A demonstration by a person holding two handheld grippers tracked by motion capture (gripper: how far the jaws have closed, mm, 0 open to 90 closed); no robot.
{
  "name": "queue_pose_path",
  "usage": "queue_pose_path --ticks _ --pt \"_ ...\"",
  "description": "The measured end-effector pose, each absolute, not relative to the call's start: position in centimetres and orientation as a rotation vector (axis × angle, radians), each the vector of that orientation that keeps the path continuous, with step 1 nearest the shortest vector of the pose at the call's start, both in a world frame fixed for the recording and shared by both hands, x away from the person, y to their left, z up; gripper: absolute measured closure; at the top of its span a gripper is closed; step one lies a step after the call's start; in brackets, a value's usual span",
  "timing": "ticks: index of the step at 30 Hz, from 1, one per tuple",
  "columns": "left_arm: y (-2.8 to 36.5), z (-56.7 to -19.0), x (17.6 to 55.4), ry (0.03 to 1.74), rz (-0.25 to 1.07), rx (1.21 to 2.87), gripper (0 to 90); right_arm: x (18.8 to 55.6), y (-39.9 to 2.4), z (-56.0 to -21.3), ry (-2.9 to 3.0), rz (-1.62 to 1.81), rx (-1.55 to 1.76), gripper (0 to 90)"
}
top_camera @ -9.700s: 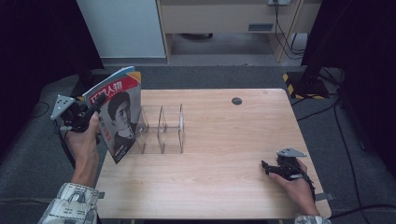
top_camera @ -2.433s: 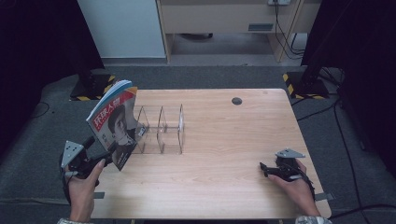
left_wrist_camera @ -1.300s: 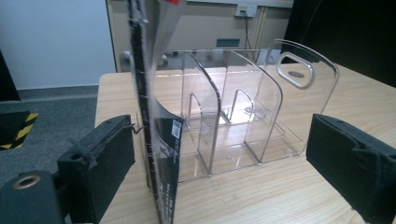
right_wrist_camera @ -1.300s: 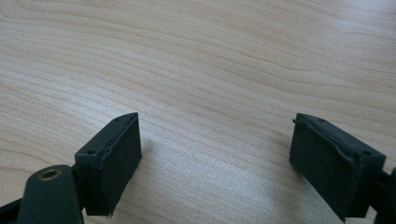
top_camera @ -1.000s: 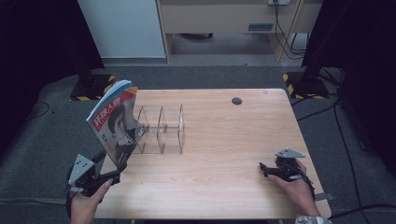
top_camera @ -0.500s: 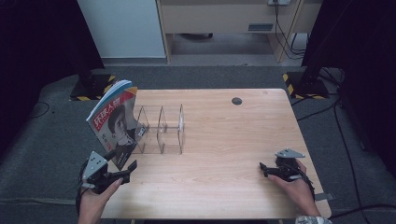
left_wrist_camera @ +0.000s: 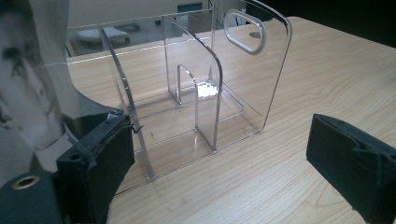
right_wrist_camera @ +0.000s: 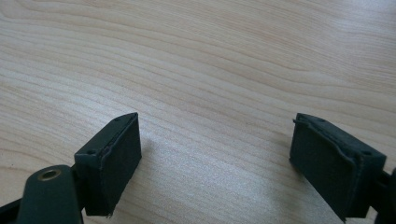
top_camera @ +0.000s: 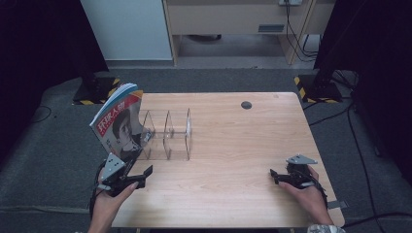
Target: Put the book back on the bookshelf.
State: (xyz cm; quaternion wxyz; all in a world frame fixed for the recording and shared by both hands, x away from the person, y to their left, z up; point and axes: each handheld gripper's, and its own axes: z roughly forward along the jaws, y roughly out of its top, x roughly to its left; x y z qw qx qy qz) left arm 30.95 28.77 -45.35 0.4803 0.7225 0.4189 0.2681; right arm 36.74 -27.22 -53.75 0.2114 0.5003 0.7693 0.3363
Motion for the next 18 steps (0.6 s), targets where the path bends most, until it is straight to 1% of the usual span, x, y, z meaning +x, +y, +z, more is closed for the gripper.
queue_pose_path --ticks 18 --pt "27.1 -45.6 32.4 1.013 0.608 1.804 4.7 36.7 -27.2 -53.7 2.136 0.934 1.392 16.7"
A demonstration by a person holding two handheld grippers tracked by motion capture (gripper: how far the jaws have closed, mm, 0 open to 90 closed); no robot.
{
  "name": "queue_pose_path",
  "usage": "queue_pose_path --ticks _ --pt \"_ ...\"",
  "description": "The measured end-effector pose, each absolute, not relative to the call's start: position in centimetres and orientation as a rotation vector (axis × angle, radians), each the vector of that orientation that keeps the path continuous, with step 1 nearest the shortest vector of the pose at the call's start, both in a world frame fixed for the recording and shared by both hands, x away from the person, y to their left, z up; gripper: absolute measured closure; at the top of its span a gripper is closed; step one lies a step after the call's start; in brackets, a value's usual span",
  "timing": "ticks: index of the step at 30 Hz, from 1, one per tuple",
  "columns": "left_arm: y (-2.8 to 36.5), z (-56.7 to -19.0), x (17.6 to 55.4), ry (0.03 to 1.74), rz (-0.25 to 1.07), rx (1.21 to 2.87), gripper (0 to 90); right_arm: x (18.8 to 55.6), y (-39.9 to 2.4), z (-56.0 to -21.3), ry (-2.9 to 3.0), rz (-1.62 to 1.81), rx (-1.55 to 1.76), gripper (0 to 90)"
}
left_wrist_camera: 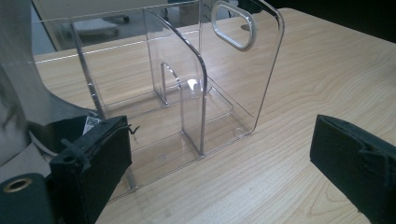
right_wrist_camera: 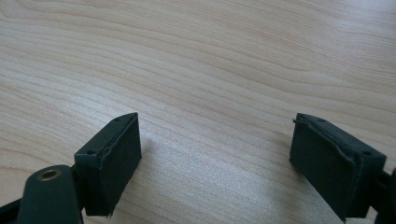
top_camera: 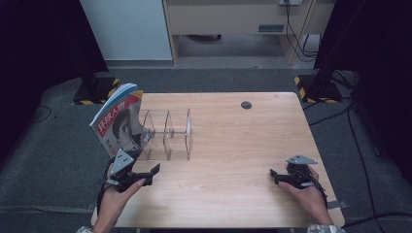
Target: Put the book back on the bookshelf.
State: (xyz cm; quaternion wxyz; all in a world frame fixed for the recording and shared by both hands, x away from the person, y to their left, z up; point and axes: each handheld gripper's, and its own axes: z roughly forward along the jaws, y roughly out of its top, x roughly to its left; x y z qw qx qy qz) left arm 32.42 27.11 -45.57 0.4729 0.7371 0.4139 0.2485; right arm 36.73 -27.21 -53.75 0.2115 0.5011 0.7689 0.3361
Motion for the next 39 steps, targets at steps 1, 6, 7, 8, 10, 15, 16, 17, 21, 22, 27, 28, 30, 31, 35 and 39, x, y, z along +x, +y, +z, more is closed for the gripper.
queue_pose_path --ticks 1,6,7,8,10,15,16,17,21,22,27,28,30,31,35,39 --pt "27.0 -45.6 32.5 1.014 0.607 1.805 4.6 36.7 -27.2 -53.7 2.136 0.932 1.392 16.7" --pt "26.2 -45.6 33.2 1.006 0.590 1.818 4.4 36.7 -27.2 -53.8 2.136 0.933 1.389 16.5" --pt "26.0 -45.6 33.3 1.004 0.587 1.820 4.4 36.7 -27.2 -53.8 2.136 0.933 1.389 16.5" --pt "25.8 -45.7 33.4 1.000 0.583 1.826 4.4 36.7 -27.2 -53.8 2.136 0.933 1.390 16.5" --pt "25.4 -45.7 33.7 0.985 0.583 1.832 4.3 36.7 -27.2 -53.8 2.137 0.934 1.390 16.4" --pt "23.7 -45.8 34.3 0.963 0.554 1.857 4.3 36.7 -27.2 -53.8 2.136 0.933 1.390 16.4" --pt "23.3 -45.9 34.4 0.956 0.554 1.866 4.3 36.7 -27.2 -53.8 2.136 0.933 1.390 16.4" --pt "23.0 -45.9 34.4 0.951 0.549 1.869 4.3 36.7 -27.2 -53.8 2.136 0.932 1.390 16.4" --pt "22.0 -46.1 34.5 0.922 0.539 1.897 4.3 36.7 -27.2 -53.8 2.137 0.931 1.389 16.1" --pt "21.8 -46.2 34.5 0.918 0.536 1.899 4.1 36.7 -27.2 -53.8 2.136 0.931 1.389 16.1" --pt "20.9 -46.3 34.7 0.898 0.523 1.909 4.2 36.7 -27.2 -53.8 2.140 0.933 1.387 15.8" --pt "20.8 -46.4 34.7 0.893 0.521 1.912 4.2 36.7 -27.2 -53.8 2.137 0.932 1.386 15.8" --pt "20.3 -46.4 34.7 0.882 0.513 1.916 4.2 36.7 -27.2 -53.8 2.135 0.933 1.386 15.8" --pt "20.1 -46.5 34.7 0.876 0.508 1.920 4.2 36.7 -27.1 -53.8 2.134 0.932 1.387 15.8" --pt "19.1 -46.5 34.6 0.849 0.494 1.935 4.2 36.7 -27.1 -53.8 2.135 0.931 1.383 15.5" --pt "18.0 -46.6 34.5 0.823 0.482 1.954 4.3 36.7 -27.1 -53.8 2.138 0.930 1.378 14.8"
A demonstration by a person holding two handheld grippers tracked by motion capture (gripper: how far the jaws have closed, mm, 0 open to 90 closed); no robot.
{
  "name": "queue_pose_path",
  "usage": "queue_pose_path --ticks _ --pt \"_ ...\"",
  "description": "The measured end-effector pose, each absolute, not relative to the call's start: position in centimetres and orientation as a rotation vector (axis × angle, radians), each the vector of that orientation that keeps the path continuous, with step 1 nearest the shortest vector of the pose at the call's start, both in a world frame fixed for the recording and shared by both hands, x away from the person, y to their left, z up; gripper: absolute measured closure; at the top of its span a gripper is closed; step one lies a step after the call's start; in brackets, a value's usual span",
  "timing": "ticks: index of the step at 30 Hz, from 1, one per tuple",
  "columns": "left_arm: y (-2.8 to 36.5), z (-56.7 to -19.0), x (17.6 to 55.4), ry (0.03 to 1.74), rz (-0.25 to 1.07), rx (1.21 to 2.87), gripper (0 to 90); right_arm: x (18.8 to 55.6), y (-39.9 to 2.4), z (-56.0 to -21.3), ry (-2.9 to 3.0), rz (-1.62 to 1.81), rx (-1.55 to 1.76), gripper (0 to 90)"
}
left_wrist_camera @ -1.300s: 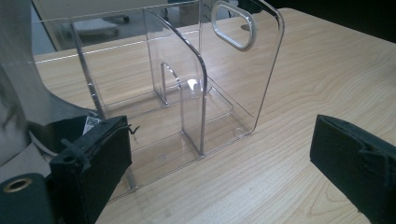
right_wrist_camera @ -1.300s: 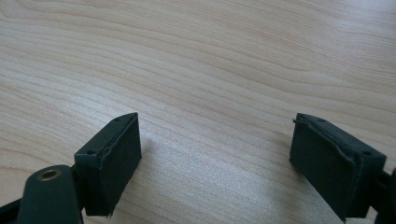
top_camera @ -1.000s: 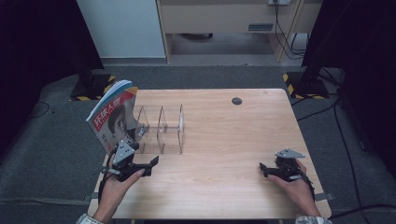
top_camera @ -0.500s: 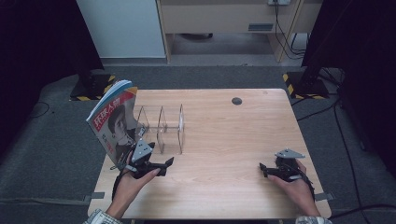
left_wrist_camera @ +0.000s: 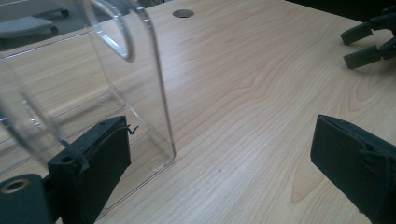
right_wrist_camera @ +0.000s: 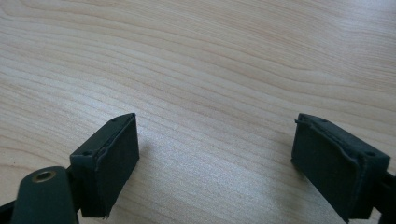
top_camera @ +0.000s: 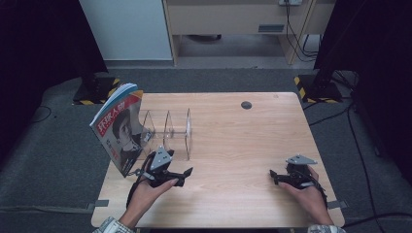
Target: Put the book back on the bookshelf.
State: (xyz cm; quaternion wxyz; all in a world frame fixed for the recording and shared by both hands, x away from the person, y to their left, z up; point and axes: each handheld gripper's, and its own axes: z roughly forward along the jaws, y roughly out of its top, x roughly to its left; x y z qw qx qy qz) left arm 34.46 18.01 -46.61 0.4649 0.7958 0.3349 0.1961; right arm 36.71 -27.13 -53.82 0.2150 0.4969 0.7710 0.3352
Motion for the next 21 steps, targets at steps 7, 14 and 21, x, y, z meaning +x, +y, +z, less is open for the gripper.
queue_pose_path --ticks 7,14,21 --pt "16.1 -46.8 34.4 0.786 0.460 1.985 4.4 36.7 -27.1 -53.8 2.141 0.929 1.383 13.9" --pt "14.1 -47.4 34.8 0.766 0.436 2.017 3.7 36.7 -27.1 -53.8 2.150 0.929 1.379 12.2" --pt "11.6 -47.6 35.2 0.737 0.401 2.034 3.4 36.8 -27.1 -53.8 2.163 0.928 1.375 10.0"
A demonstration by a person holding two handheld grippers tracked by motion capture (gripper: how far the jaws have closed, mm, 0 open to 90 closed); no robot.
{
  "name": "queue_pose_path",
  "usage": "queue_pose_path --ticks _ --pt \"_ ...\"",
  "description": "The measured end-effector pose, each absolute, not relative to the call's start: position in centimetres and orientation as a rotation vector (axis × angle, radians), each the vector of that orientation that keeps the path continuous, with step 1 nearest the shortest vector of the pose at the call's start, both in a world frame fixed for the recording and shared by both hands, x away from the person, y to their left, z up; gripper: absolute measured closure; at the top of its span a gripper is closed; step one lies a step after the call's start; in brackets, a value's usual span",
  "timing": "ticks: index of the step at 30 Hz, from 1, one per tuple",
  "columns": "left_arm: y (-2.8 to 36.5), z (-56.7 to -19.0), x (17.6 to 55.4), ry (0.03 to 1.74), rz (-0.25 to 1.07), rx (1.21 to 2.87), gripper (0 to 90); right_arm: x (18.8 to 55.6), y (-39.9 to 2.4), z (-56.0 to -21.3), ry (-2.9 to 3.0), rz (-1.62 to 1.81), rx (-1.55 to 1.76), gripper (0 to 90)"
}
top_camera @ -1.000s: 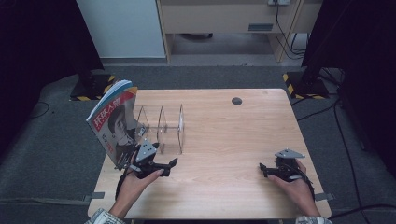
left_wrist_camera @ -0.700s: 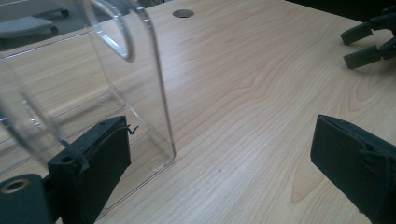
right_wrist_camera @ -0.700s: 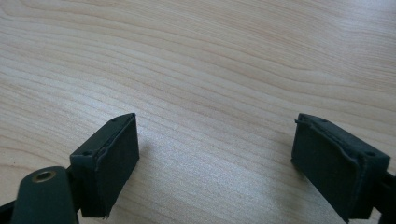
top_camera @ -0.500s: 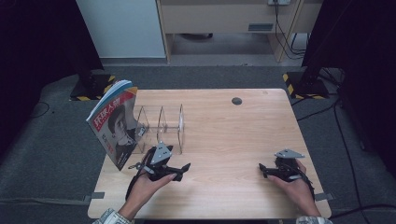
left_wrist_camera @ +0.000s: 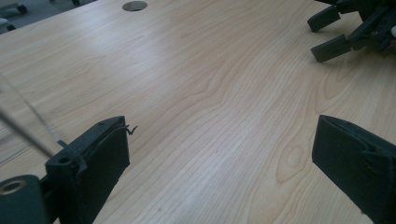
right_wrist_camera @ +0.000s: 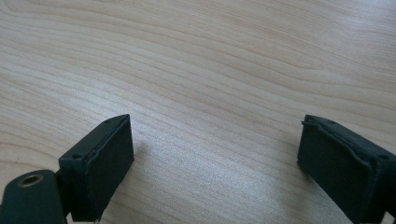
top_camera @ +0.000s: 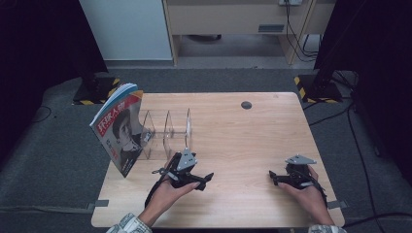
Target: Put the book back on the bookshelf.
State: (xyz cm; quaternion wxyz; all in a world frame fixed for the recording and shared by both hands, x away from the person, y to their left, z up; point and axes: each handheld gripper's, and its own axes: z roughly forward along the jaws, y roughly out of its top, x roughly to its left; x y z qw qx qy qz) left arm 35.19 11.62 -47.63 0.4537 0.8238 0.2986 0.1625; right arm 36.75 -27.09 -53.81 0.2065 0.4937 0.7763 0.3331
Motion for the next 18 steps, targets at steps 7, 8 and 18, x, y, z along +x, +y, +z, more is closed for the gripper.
queue_pose_path --ticks 7,8,18 --pt "8.7 -48.4 36.2 0.718 0.356 2.070 3.5 36.8 -27.1 -53.8 2.164 0.935 1.375 8.3" --pt "8.3 -48.5 36.3 0.713 0.351 2.076 3.6 36.8 -27.1 -53.8 2.171 0.933 1.374 7.8" --pt "4.7 -50.6 37.3 0.719 0.320 2.143 3.6 36.8 -27.0 -53.9 2.179 0.922 1.362 6.3"
